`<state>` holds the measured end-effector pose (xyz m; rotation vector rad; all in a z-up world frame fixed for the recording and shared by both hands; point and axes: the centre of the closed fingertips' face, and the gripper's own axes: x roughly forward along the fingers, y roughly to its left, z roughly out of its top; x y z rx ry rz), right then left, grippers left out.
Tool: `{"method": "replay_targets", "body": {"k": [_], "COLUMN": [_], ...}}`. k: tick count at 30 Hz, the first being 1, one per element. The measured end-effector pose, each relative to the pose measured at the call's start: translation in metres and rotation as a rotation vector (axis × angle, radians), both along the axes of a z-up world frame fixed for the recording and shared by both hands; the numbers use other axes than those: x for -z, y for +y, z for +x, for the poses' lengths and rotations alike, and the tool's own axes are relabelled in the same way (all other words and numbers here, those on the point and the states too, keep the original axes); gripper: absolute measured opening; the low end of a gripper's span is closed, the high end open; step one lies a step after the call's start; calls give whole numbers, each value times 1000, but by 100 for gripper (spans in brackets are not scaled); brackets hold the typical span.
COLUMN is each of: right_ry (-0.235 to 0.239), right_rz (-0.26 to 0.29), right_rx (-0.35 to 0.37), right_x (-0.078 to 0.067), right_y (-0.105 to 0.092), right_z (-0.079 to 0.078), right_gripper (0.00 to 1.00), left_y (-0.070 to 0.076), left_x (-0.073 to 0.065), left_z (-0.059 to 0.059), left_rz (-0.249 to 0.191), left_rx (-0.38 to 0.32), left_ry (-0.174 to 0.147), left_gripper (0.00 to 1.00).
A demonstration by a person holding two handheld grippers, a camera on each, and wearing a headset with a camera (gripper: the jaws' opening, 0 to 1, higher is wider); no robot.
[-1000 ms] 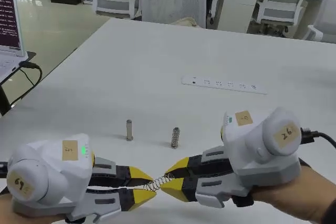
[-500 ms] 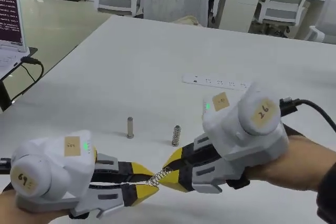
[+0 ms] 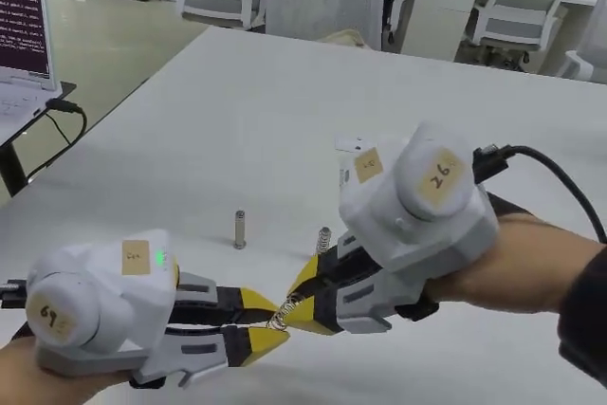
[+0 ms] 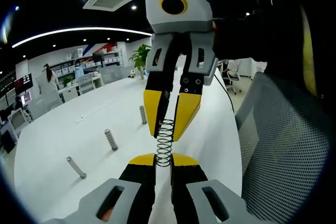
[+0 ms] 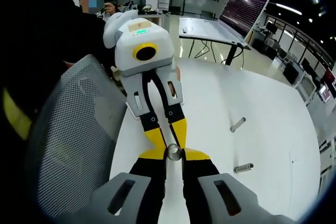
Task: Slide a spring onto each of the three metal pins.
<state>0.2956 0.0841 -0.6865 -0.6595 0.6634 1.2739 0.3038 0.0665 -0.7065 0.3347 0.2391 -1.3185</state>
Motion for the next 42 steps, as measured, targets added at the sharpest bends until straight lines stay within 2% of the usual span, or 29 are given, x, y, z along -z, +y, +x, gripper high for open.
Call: {"method": "replay_targets", "body": {"k": [32, 42], "right_ry": [11, 15], "right_rz": [-43, -53], "right_rx": [-38, -41], "right_x": [1, 1], "right_y": [12, 11], "right_z": [6, 10], "right_gripper": [8, 8], "left_y": [-2, 3], "left_x": [2, 2], "left_z": [6, 9], "left_rz": [-26, -34], "left_rx": [-29, -53], "left_ry": [29, 47], "left_gripper": [3, 4]}}
